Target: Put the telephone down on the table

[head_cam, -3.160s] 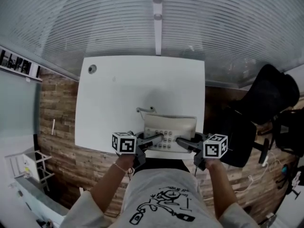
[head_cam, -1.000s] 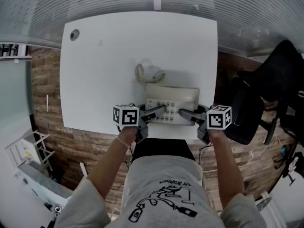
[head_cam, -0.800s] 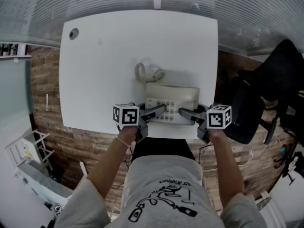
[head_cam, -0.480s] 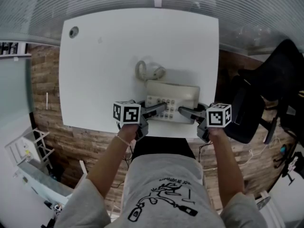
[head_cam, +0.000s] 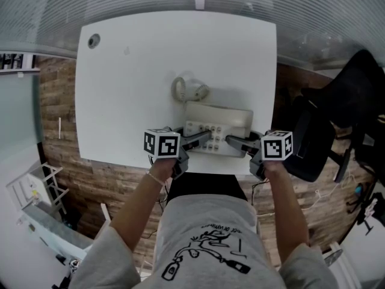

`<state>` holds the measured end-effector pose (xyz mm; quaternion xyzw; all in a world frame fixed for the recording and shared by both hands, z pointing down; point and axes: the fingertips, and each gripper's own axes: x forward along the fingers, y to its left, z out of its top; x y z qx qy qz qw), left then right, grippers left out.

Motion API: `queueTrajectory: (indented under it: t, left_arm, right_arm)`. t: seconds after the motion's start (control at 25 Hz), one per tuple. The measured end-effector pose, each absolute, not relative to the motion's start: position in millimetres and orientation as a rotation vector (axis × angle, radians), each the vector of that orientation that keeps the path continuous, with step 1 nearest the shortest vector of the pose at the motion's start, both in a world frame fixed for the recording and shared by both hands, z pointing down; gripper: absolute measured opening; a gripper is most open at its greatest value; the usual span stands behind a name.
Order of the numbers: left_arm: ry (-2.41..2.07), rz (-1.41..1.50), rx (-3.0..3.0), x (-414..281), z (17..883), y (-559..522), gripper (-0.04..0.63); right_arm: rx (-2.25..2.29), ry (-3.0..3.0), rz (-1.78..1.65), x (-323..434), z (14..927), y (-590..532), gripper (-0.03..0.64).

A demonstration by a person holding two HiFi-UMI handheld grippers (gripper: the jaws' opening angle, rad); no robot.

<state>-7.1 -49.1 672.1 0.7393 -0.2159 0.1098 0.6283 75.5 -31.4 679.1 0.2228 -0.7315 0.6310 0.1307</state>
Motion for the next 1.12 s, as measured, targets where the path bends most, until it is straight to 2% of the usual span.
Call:
queueTrajectory:
  t: [1.12]
  left_arm:
    - [-0.609, 0.447, 1.745, -16.8, 676.3, -49.7, 0.314]
  right_arm:
    - [0.667, -2.110, 1.830, 75.1, 679.5, -28.4, 0.305]
